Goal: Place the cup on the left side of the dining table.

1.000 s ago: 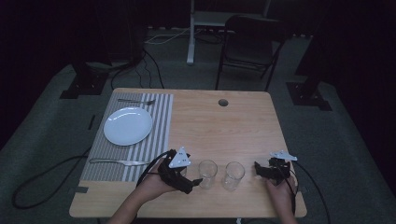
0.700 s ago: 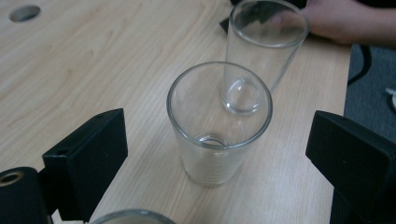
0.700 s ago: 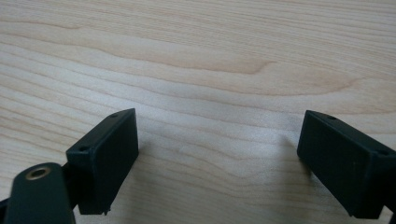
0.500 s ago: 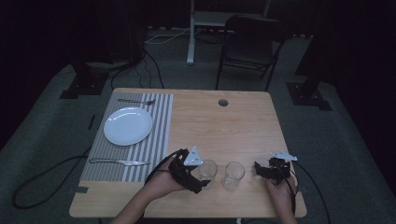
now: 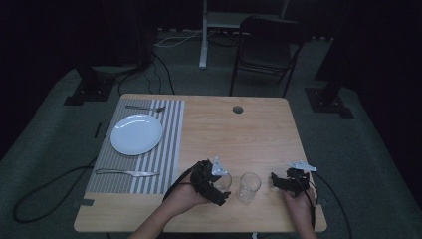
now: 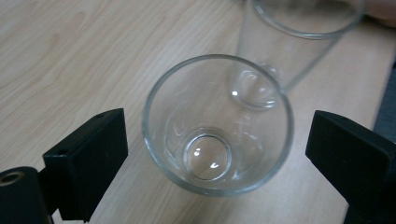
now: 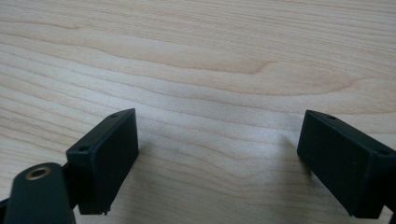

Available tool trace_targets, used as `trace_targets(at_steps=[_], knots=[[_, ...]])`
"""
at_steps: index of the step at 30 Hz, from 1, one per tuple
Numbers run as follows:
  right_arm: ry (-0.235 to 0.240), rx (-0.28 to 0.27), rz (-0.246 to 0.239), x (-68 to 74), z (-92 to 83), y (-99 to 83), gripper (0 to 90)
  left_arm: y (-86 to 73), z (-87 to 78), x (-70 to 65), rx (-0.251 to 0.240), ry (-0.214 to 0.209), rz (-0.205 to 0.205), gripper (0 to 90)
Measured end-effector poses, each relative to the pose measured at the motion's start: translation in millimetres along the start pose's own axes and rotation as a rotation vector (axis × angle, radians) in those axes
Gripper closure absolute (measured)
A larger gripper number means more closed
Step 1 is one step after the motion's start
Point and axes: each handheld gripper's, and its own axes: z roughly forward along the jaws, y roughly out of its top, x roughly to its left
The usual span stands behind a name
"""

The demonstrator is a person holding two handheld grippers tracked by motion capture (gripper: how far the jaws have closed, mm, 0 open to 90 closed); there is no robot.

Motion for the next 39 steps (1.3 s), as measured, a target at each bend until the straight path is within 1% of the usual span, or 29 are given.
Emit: trace_targets(at_steps=[1, 2, 5, 6, 7, 8, 9, 10, 11, 12, 13, 14, 15, 22, 23, 25, 28, 29, 31, 32, 33, 35, 39], knots=[[0.0, 0.0, 0.0, 0.0, 0.0, 0.0, 12.1, 0.9, 0.4, -1.6, -0.001, 0.007, -0.009, 11.9], [0.0, 0.0, 0.0, 0.0, 0.0, 0.0, 12.1, 1.9, 1.1, -2.2, 0.005, 0.03, -0.022, 12.2], [0.0, 0.0, 0.0, 0.0, 0.0, 0.0, 12.1, 2.6, 1.6, -2.2, 0.007, 0.03, -0.025, 13.2], [0.0, 0.0, 0.001, 0.0, 0.0, 0.0, 12.1, 4.7, 2.7, -3.1, 0.021, 0.046, -0.027, 15.4], [0.0, 0.0, 0.0, 0.0, 0.0, 0.0, 12.1, 5.3, 3.1, -3.0, 0.025, 0.053, -0.026, 15.5], [0.0, 0.0, 0.0, 0.0, 0.0, 0.0, 12.1, 5.8, 3.1, -3.2, 0.027, 0.052, -0.015, 16.8], [0.0, 0.0, 0.0, 0.0, 0.0, 0.0, 12.1, 6.5, 3.2, -3.2, 0.032, 0.057, -0.013, 18.3], [0.0, 0.0, 0.002, 0.1, 0.0, 0.0, 12.1, 7.2, 3.6, -3.4, 0.035, 0.056, -0.015, 18.4], [0.0, 0.0, 0.0, 0.0, 0.0, 0.0, 12.1, 7.8, 4.2, -4.4, 0.042, 0.055, -0.002, 18.4], [0.0, 0.0, 0.0, 0.0, 0.0, 0.0, 12.1, 7.8, 4.2, -4.4, 0.042, 0.055, -0.002, 18.6], [0.0, 0.0, 0.0, 0.0, 0.0, 0.0, 12.1, 9.3, 5.9, -6.2, 0.065, 0.067, 0.019, 18.7], [0.0, 0.0, 0.0, 0.0, 0.0, 0.0, 12.1, 9.9, 5.4, -6.7, 0.07, 0.062, 0.036, 19.7], [0.0, 0.0, 0.001, 0.0, 0.0, 0.0, 12.1, 10.7, 4.3, -6.2, 0.073, 0.051, 0.037, 26.9], [0.0, 0.0, 0.001, 0.0, 0.0, 0.0, 12.1, 13.7, 4.3, -4.5, 0.095, 0.037, 0.039, 27.6], [0.0, 0.0, 0.001, 0.0, 0.0, 0.0, 12.1, 13.9, 4.1, -3.9, 0.09, 0.031, 0.029, 27.8], [0.0, 0.0, 0.0, 0.0, 0.0, 0.0, 12.1, 14.5, 2.9, -2.7, 0.083, 0.013, 0.022, 28.6], [0.0, 0.0, 0.001, 0.0, 0.0, 0.0, 12.1, 15.8, 3.3, -3.1, 0.086, 0.017, 0.026, 28.7], [0.0, 0.0, 0.0, 0.0, 0.0, 0.0, 12.1, 16.1, 3.2, -3.3, 0.088, 0.015, 0.034, 28.8], [0.0, 0.0, 0.0, 0.0, 0.0, 0.0, 12.1, 16.6, 3.5, -3.8, 0.086, 0.025, 0.031, 28.8], [0.0, 0.0, 0.0, 0.0, 0.0, 0.0, 12.1, 17.1, 3.0, -3.9, 0.087, 0.022, 0.042, 28.8], [0.0, 0.0, 0.0, 0.0, 0.0, 0.0, 12.1, 17.1, 3.0, -3.9, 0.087, 0.022, 0.042, 28.9], [0.0, 0.0, 0.0, 0.0, 0.0, 0.0, 12.1, 18.5, 0.9, -4.2, 0.08, 0.026, 0.048, 28.9], [0.0, 0.0, 0.0, 0.0, 0.0, 0.0, 12.2, 21.3, -1.7, -2.9, 0.065, 0.026, 0.045, 28.9]])
